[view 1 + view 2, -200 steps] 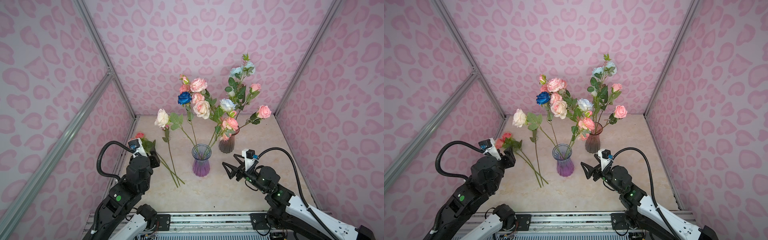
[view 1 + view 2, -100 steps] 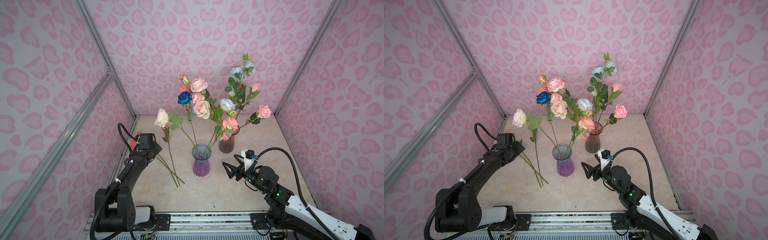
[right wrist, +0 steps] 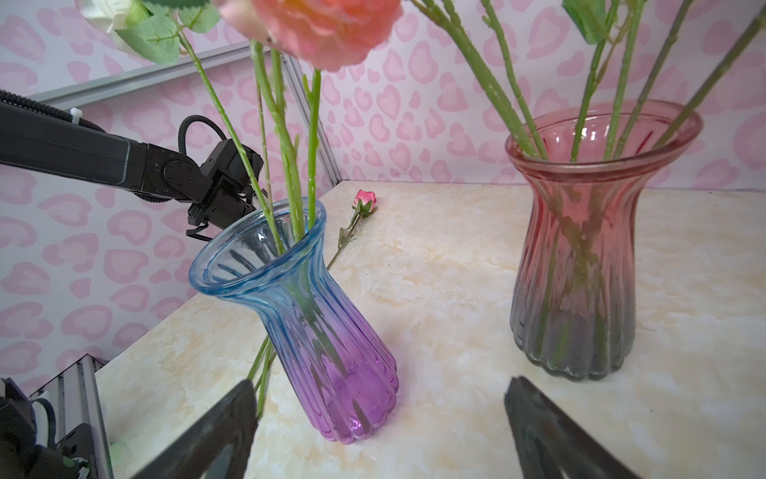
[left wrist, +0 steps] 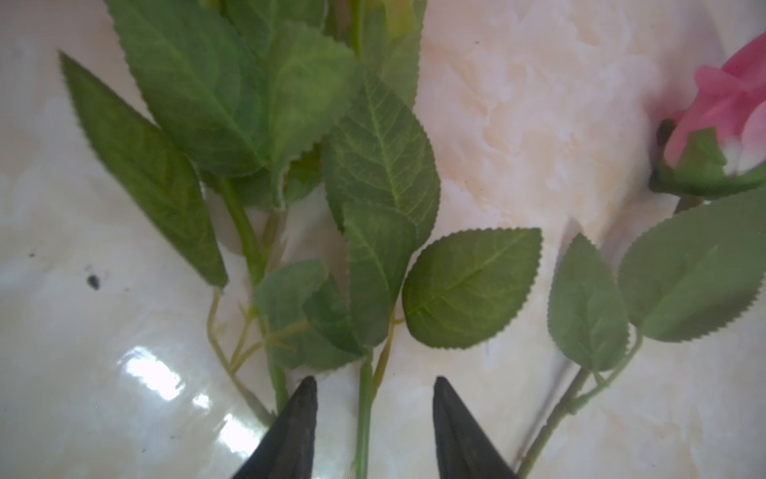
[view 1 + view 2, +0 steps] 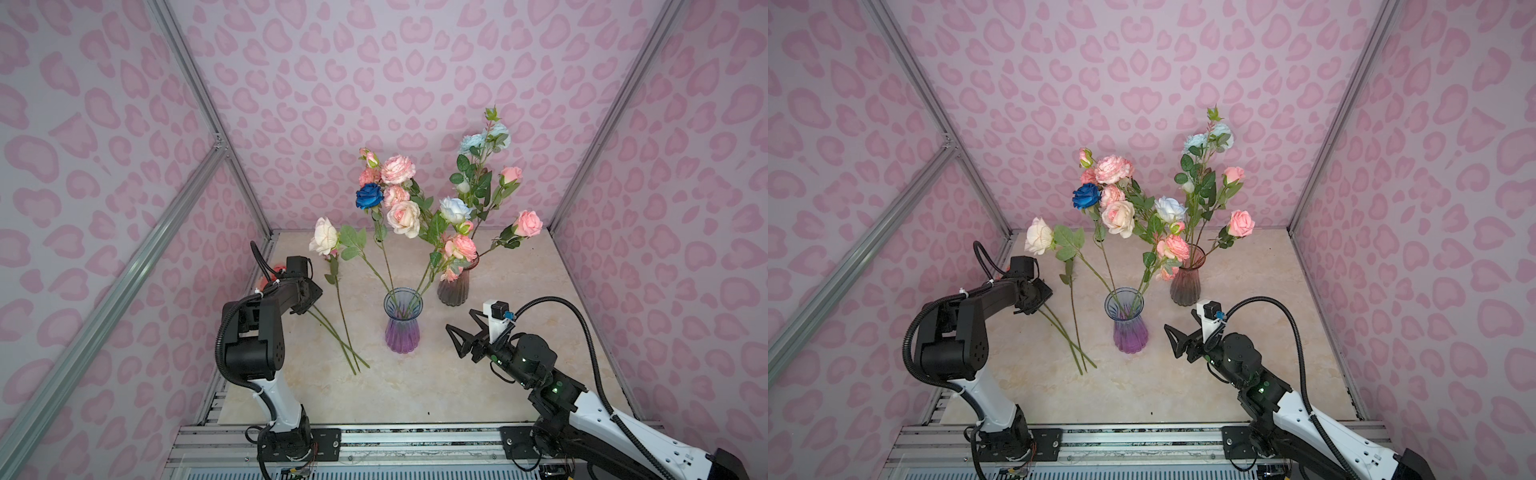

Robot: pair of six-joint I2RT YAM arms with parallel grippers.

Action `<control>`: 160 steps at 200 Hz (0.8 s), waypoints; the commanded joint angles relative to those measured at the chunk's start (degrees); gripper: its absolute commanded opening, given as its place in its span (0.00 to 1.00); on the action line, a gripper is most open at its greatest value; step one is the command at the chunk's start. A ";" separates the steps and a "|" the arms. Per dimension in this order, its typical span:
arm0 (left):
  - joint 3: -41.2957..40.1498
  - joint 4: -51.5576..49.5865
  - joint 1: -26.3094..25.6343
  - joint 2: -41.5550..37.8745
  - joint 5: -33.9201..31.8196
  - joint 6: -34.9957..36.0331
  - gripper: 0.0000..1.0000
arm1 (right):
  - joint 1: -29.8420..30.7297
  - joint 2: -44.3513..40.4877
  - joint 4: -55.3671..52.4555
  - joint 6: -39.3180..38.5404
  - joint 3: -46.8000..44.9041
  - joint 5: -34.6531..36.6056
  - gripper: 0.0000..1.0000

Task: Arrange flowers in a vase
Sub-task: Pick up the flower from the top-left of the table.

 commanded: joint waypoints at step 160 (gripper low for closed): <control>4.35 2.26 -3.28 -8.14 6.49 8.05 0.04 | -0.42 0.53 1.37 -0.89 -0.50 1.23 0.94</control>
